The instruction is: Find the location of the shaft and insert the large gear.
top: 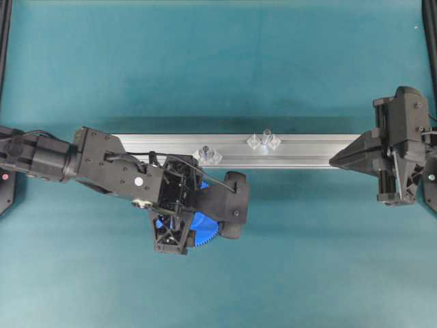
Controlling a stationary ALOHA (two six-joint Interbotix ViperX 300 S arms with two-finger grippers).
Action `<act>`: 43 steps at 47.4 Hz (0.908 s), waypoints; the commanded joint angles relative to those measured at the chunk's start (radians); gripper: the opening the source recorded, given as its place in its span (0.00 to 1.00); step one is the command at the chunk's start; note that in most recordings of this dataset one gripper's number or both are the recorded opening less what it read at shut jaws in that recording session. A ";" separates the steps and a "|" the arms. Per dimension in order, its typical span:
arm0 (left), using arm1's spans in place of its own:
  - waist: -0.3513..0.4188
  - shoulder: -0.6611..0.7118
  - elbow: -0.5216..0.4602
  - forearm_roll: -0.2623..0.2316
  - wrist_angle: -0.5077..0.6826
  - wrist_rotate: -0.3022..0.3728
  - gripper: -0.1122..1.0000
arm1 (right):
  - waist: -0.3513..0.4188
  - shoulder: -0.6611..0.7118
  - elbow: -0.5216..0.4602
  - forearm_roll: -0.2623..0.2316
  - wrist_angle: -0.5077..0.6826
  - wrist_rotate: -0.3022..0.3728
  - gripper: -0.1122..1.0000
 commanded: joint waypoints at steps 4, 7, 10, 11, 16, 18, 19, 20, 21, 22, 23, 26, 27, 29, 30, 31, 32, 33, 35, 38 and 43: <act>0.006 -0.009 -0.012 0.003 -0.005 -0.002 0.93 | -0.002 0.000 -0.018 0.002 -0.008 0.009 0.14; 0.006 -0.005 -0.012 0.003 -0.005 -0.003 0.93 | -0.002 0.000 -0.018 0.002 -0.008 0.009 0.14; 0.009 -0.002 -0.012 0.003 -0.005 -0.002 0.93 | -0.002 -0.002 -0.017 0.003 -0.006 0.009 0.14; 0.011 0.000 -0.012 0.003 -0.006 -0.002 0.93 | -0.002 0.000 -0.017 0.003 -0.006 0.011 0.14; 0.014 0.005 -0.012 0.003 -0.009 -0.002 0.93 | -0.002 -0.002 -0.017 0.002 -0.008 0.011 0.14; 0.014 0.005 -0.012 0.003 -0.011 -0.002 0.93 | -0.002 -0.002 -0.017 0.003 -0.008 0.011 0.14; 0.014 0.006 -0.012 0.003 -0.011 -0.002 0.93 | -0.002 0.000 -0.018 0.003 -0.008 0.011 0.14; 0.015 0.008 -0.011 0.003 -0.012 -0.002 0.93 | -0.002 0.000 -0.018 0.002 -0.008 0.011 0.14; 0.015 0.009 -0.012 0.003 -0.012 -0.002 0.93 | -0.002 -0.002 -0.017 0.002 -0.008 0.011 0.14; 0.015 0.011 -0.011 0.003 -0.012 -0.002 0.93 | 0.000 -0.002 -0.017 0.002 -0.008 0.011 0.14; 0.015 0.012 -0.012 0.003 -0.014 -0.002 0.93 | -0.002 0.000 -0.018 0.003 -0.008 0.011 0.14; 0.015 0.017 -0.012 0.003 -0.020 0.000 0.93 | -0.002 0.000 -0.017 0.003 -0.008 0.011 0.14; 0.015 0.018 -0.011 0.003 -0.021 -0.002 0.93 | -0.002 0.000 -0.017 0.003 -0.008 0.011 0.14; 0.015 0.021 -0.011 0.003 -0.025 -0.002 0.93 | -0.002 0.000 -0.017 0.003 -0.008 0.011 0.14; 0.015 0.025 -0.011 0.003 -0.025 -0.002 0.93 | -0.002 0.000 -0.017 0.003 -0.008 0.011 0.14; 0.015 0.026 -0.012 0.003 -0.025 -0.002 0.93 | -0.002 0.000 -0.017 0.002 -0.006 0.011 0.14; 0.015 0.029 -0.011 0.003 -0.026 -0.002 0.93 | -0.002 0.000 -0.017 0.003 -0.006 0.011 0.14; 0.015 0.031 -0.011 0.003 -0.026 -0.002 0.93 | -0.002 0.000 -0.017 0.003 -0.008 0.011 0.14; 0.015 0.034 -0.011 0.003 -0.026 -0.002 0.93 | -0.002 0.000 -0.017 0.003 -0.008 0.011 0.14; 0.015 0.037 -0.011 0.003 -0.026 -0.003 0.93 | -0.002 0.000 -0.017 0.003 -0.008 0.011 0.14; 0.015 0.040 -0.008 0.003 -0.026 -0.003 0.93 | -0.002 0.000 -0.017 0.005 -0.008 0.011 0.14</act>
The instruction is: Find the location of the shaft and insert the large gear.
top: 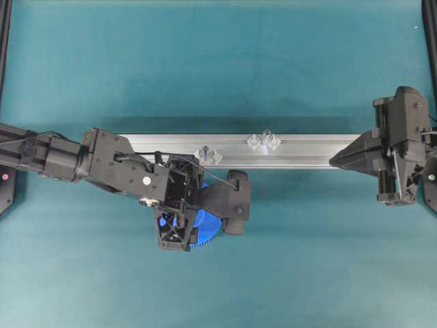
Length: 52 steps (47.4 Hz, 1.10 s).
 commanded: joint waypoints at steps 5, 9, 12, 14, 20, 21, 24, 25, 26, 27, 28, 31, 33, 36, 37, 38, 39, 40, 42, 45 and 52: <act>0.000 -0.011 0.000 0.003 -0.005 -0.002 0.93 | -0.002 -0.002 -0.017 0.003 -0.008 0.009 0.14; 0.000 -0.011 0.003 0.003 -0.005 -0.002 0.93 | -0.002 -0.002 -0.017 0.003 -0.006 0.009 0.14; 0.000 -0.011 0.003 0.002 -0.005 -0.003 0.93 | -0.002 -0.002 -0.017 0.003 -0.008 0.009 0.14; 0.000 -0.011 0.003 0.003 -0.005 -0.003 0.93 | -0.002 0.000 -0.017 0.002 -0.006 0.009 0.14; 0.000 -0.011 0.003 0.003 -0.005 -0.005 0.93 | -0.002 0.000 -0.017 0.002 -0.008 0.009 0.14; -0.002 -0.009 0.003 0.003 -0.005 -0.005 0.93 | -0.002 0.000 -0.017 0.003 -0.008 0.009 0.14; 0.000 -0.006 0.003 0.003 -0.003 -0.006 0.93 | 0.000 0.000 -0.017 0.003 -0.008 0.009 0.14; 0.000 -0.006 0.003 0.003 -0.003 -0.006 0.93 | -0.002 0.000 -0.017 0.003 -0.008 0.009 0.14; 0.000 -0.005 0.003 0.003 -0.002 -0.006 0.92 | 0.000 0.000 -0.017 0.003 -0.006 0.009 0.14; -0.002 -0.003 0.003 0.003 -0.002 -0.006 0.92 | 0.000 0.000 -0.017 0.003 -0.008 0.009 0.14; -0.002 -0.002 0.003 0.003 -0.002 -0.006 0.91 | -0.002 0.000 -0.017 0.002 -0.008 0.009 0.14; -0.002 -0.002 0.003 0.003 0.002 -0.006 0.87 | 0.000 0.000 -0.017 0.003 -0.008 0.009 0.14; -0.002 -0.002 0.003 0.003 0.003 -0.006 0.82 | 0.000 -0.002 -0.017 0.002 -0.006 0.009 0.14; -0.002 -0.005 0.003 0.003 0.006 -0.006 0.74 | 0.000 0.000 -0.017 0.002 -0.006 0.009 0.14; -0.003 -0.005 0.003 0.003 0.006 -0.005 0.74 | 0.000 -0.002 -0.017 0.003 -0.008 0.009 0.14; -0.003 -0.006 0.003 0.003 0.006 -0.005 0.74 | 0.000 0.000 -0.017 0.003 -0.006 0.009 0.14; -0.002 -0.006 0.003 0.003 0.006 -0.005 0.74 | -0.002 0.000 -0.017 0.003 -0.008 0.009 0.14; -0.002 -0.008 0.005 0.003 0.006 -0.005 0.74 | -0.002 0.000 -0.017 0.003 -0.008 0.009 0.14; -0.003 -0.008 0.003 0.003 0.006 -0.003 0.74 | 0.000 0.000 -0.017 0.003 -0.008 0.009 0.14; -0.002 -0.008 0.003 0.003 0.006 -0.003 0.74 | -0.002 -0.002 -0.017 0.003 -0.006 0.009 0.14; -0.002 -0.008 0.003 0.003 0.006 -0.003 0.74 | -0.002 0.000 -0.017 0.003 -0.008 0.009 0.14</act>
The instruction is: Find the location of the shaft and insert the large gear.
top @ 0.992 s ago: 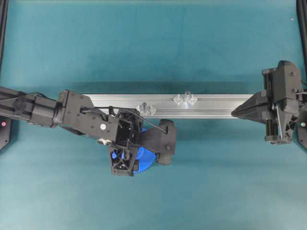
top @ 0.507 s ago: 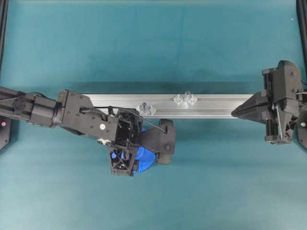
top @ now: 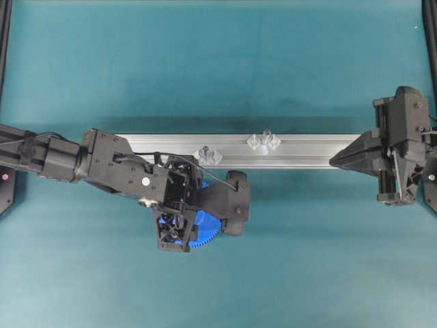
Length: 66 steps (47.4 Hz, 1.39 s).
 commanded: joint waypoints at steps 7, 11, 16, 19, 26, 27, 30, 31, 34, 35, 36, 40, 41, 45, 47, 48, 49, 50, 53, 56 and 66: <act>0.002 -0.011 -0.011 0.003 0.002 0.003 0.74 | -0.002 0.000 -0.015 0.002 -0.008 0.011 0.14; 0.002 -0.018 -0.020 0.003 0.002 0.006 0.74 | -0.002 -0.002 -0.015 0.002 -0.006 0.011 0.14; 0.002 -0.034 -0.028 0.003 0.003 0.008 0.74 | -0.002 0.000 -0.015 0.002 -0.008 0.011 0.14; 0.002 -0.040 -0.034 0.003 0.006 0.009 0.74 | -0.002 -0.002 -0.014 0.002 -0.008 0.011 0.14; 0.002 -0.058 -0.063 0.003 0.049 0.012 0.74 | 0.000 -0.008 -0.012 0.002 -0.008 0.011 0.14; 0.002 -0.060 -0.067 0.003 0.057 0.012 0.74 | 0.000 -0.009 -0.012 0.002 -0.008 0.011 0.14; 0.002 -0.064 -0.083 0.003 0.078 0.014 0.74 | -0.002 -0.015 -0.011 0.002 -0.006 0.011 0.14; 0.002 -0.066 -0.087 0.003 0.084 0.014 0.74 | 0.000 -0.018 -0.009 0.000 -0.006 0.011 0.14; 0.002 -0.069 -0.101 0.003 0.098 0.017 0.74 | 0.000 -0.026 -0.005 0.000 -0.006 0.012 0.14; 0.002 -0.071 -0.106 0.003 0.101 0.017 0.74 | 0.000 -0.029 -0.003 0.002 -0.006 0.012 0.14; 0.002 -0.072 -0.112 0.003 0.104 0.017 0.74 | 0.000 -0.032 -0.003 0.002 -0.005 0.012 0.14; 0.003 -0.077 -0.130 0.003 0.112 0.021 0.74 | -0.002 -0.044 0.002 0.002 -0.003 0.012 0.14; 0.005 -0.078 -0.137 0.003 0.114 0.026 0.74 | -0.002 -0.048 0.003 0.000 -0.003 0.012 0.14; 0.006 -0.081 -0.161 0.003 0.133 0.044 0.74 | -0.002 -0.060 0.006 0.002 0.000 0.014 0.14; 0.009 -0.083 -0.175 0.003 0.149 0.054 0.74 | 0.000 -0.064 0.009 0.000 0.000 0.017 0.14; 0.011 -0.083 -0.183 0.003 0.158 0.058 0.74 | -0.002 -0.067 0.011 0.002 0.002 0.018 0.14; 0.015 -0.083 -0.193 0.005 0.172 0.064 0.74 | 0.000 -0.069 0.012 0.002 0.002 0.021 0.14; 0.018 -0.083 -0.202 0.005 0.181 0.067 0.74 | 0.000 -0.071 0.014 0.000 0.002 0.023 0.14; 0.031 -0.086 -0.225 0.005 0.210 0.077 0.74 | 0.000 -0.075 0.017 0.002 0.002 0.032 0.14; 0.044 -0.089 -0.250 0.005 0.230 0.083 0.74 | 0.000 -0.078 0.021 0.002 0.002 0.038 0.14; 0.094 -0.098 -0.321 0.008 0.247 0.123 0.74 | 0.000 -0.087 0.026 0.000 0.002 0.040 0.14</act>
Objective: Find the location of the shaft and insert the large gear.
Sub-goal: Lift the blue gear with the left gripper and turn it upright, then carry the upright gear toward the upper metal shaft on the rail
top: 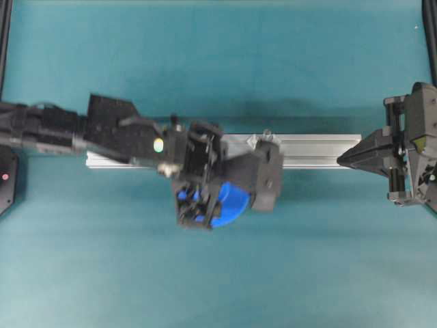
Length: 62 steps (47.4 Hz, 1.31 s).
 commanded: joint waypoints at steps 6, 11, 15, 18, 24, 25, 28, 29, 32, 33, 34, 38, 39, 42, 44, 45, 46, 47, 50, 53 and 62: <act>0.029 -0.043 -0.081 0.008 0.002 0.051 0.74 | 0.000 -0.006 -0.005 0.000 -0.005 0.009 0.14; 0.041 -0.040 -0.103 0.008 0.000 0.075 0.74 | 0.000 -0.012 0.000 0.002 -0.005 0.009 0.14; 0.057 -0.034 -0.121 0.008 0.000 0.089 0.74 | 0.000 -0.015 0.002 0.002 -0.005 0.009 0.14; 0.067 -0.031 -0.133 0.008 0.000 0.100 0.74 | 0.000 -0.020 0.003 0.000 -0.005 0.009 0.14; 0.089 -0.014 -0.158 0.008 0.000 0.120 0.74 | 0.000 -0.025 0.008 0.002 -0.005 0.009 0.14; 0.091 -0.011 -0.164 0.008 0.000 0.123 0.74 | 0.000 -0.026 0.008 0.002 -0.005 0.009 0.14; 0.100 0.002 -0.178 0.008 0.000 0.137 0.74 | 0.000 -0.028 0.009 0.002 -0.005 0.009 0.14; 0.101 0.005 -0.183 0.008 0.000 0.140 0.74 | 0.000 -0.029 0.009 0.002 -0.005 0.009 0.14; 0.106 0.017 -0.195 0.008 0.000 0.152 0.74 | 0.000 -0.034 0.012 0.000 -0.005 0.009 0.14; 0.107 0.021 -0.198 0.008 0.000 0.155 0.74 | 0.000 -0.034 0.014 0.002 -0.005 0.009 0.14; 0.109 0.026 -0.201 0.008 0.000 0.160 0.74 | 0.000 -0.035 0.015 0.000 -0.006 0.009 0.14; 0.115 0.046 -0.218 0.008 0.000 0.178 0.74 | 0.000 -0.041 0.017 0.000 -0.005 0.009 0.14; 0.117 0.051 -0.222 0.008 0.000 0.181 0.74 | 0.000 -0.043 0.017 0.000 -0.003 0.009 0.14; 0.120 0.066 -0.241 0.006 -0.002 0.193 0.74 | 0.000 -0.046 0.018 0.000 0.000 0.009 0.14; 0.123 0.075 -0.252 0.008 -0.002 0.198 0.74 | 0.000 -0.052 0.018 0.002 0.006 0.009 0.14; 0.124 0.078 -0.256 0.008 -0.002 0.199 0.74 | 0.000 -0.054 0.018 0.000 0.009 0.009 0.14; 0.124 0.083 -0.262 0.008 0.000 0.201 0.74 | 0.000 -0.055 0.018 0.000 0.011 0.009 0.14; 0.126 0.087 -0.267 0.008 -0.002 0.202 0.74 | 0.000 -0.058 0.018 0.000 0.014 0.009 0.14; 0.130 0.100 -0.281 0.008 0.000 0.207 0.74 | -0.002 -0.064 0.018 0.000 0.018 0.009 0.14; 0.133 0.110 -0.291 0.008 0.000 0.209 0.74 | -0.002 -0.072 0.018 0.000 0.021 0.009 0.14; 0.141 0.133 -0.310 0.008 0.000 0.210 0.74 | -0.002 -0.083 0.020 0.000 0.041 0.009 0.14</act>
